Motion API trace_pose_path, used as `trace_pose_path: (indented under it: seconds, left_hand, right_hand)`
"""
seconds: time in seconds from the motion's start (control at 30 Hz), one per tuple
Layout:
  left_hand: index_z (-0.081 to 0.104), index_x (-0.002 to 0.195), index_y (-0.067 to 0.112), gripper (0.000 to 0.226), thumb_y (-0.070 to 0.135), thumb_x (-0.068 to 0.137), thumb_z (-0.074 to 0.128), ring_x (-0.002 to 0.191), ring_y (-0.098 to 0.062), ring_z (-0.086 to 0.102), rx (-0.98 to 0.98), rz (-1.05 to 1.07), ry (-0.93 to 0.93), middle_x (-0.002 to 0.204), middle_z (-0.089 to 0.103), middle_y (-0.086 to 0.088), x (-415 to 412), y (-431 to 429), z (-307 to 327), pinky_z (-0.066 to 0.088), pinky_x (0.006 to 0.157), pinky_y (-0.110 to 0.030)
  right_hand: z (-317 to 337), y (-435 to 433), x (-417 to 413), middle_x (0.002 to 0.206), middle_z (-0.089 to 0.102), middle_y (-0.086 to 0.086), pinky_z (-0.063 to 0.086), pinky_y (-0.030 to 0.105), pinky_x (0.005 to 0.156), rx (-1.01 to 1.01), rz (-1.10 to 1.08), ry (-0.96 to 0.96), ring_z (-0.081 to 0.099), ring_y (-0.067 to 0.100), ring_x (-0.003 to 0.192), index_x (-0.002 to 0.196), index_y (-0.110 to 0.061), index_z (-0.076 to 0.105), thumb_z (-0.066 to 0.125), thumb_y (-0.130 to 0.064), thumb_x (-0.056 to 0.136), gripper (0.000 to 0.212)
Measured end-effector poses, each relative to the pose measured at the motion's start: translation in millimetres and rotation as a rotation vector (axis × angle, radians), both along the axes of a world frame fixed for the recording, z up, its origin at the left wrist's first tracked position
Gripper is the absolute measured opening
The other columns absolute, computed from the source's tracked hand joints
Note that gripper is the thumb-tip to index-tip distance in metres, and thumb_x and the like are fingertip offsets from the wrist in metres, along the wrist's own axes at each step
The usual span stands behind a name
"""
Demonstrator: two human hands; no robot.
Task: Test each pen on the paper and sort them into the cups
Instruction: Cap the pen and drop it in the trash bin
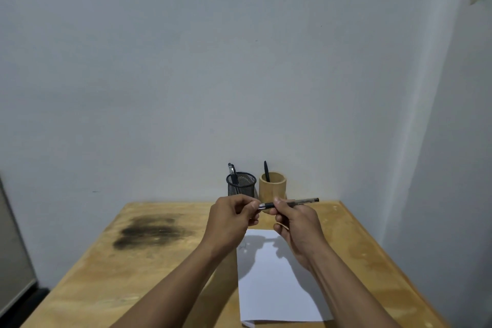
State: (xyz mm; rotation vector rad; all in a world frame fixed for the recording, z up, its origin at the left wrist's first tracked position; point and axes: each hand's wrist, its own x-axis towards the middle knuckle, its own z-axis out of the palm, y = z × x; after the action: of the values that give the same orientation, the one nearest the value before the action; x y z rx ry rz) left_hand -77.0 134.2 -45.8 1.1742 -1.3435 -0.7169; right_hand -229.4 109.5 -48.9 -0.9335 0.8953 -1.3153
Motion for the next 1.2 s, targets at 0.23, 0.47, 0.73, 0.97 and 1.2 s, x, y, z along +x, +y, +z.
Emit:
trace_pose_path:
  seconds: [0.23, 0.47, 0.73, 0.97, 1.2]
  left_hand:
    - [0.078, 0.089, 0.015, 0.013, 0.015, 0.094, 0.066, 0.074, -0.014, 0.074, -0.019, 0.090, -0.016, 0.076, 0.076, -0.001, 0, 0, 2, 0.063, 0.077, -0.034]
    - [0.077, 0.083, 0.020, 0.013, 0.018, 0.092, 0.067, 0.071, -0.012, 0.072, 0.011, 0.045, -0.223, 0.073, 0.075, 0.004, -24, -9, 18, 0.061, 0.080, -0.041]
    - [0.072, 0.109, 0.021, 0.017, 0.026, 0.097, 0.061, 0.096, -0.008, 0.068, -0.042, -0.083, -0.178, 0.101, 0.073, 0.010, -102, -16, 14, 0.056, 0.086, -0.029]
    - [0.058, 0.136, 0.018, 0.042, 0.039, 0.099, 0.053, 0.120, -0.017, 0.058, -0.037, -0.209, -0.523, 0.133, 0.063, 0.000, -202, -3, -32, 0.046, 0.101, -0.035]
    - [0.041, 0.148, 0.021, 0.063, 0.058, 0.099, 0.026, 0.146, -0.031, 0.029, 0.032, -0.391, -1.129, 0.156, 0.038, -0.009, -270, 16, -80, 0.022, 0.117, -0.054]
  right_hand:
    - [3, 9, -15, 0.075, 0.074, 0.001, 0.054, 0.026, 0.058, -0.075, -0.030, 0.348, 0.062, 0.008, 0.063, 0.089, -0.007, 0.075, 0.079, -0.037, 0.084, 0.031]
    - [2, 19, -49, 0.100, 0.070, -0.010, 0.048, 0.032, 0.072, -0.765, -0.589, 1.281, 0.055, 0.018, 0.091, 0.106, -0.023, 0.072, 0.071, -0.017, 0.088, 0.018]
    - [5, 20, -130, 0.103, 0.074, -0.014, 0.036, 0.037, 0.089, -0.522, -0.502, 1.367, 0.052, 0.020, 0.103, 0.108, -0.033, 0.075, 0.061, -0.027, 0.097, 0.019]
    - [-18, 43, -242, 0.097, 0.072, -0.003, 0.050, 0.043, 0.085, -0.300, -0.631, 1.395, 0.065, 0.025, 0.094, 0.106, -0.029, 0.078, 0.065, -0.026, 0.095, 0.017]
    - [-90, 70, -326, 0.099, 0.076, -0.003, 0.054, 0.040, 0.084, -0.004, -0.696, 1.414, 0.067, 0.023, 0.094, 0.106, -0.028, 0.079, 0.068, -0.028, 0.091, 0.019]
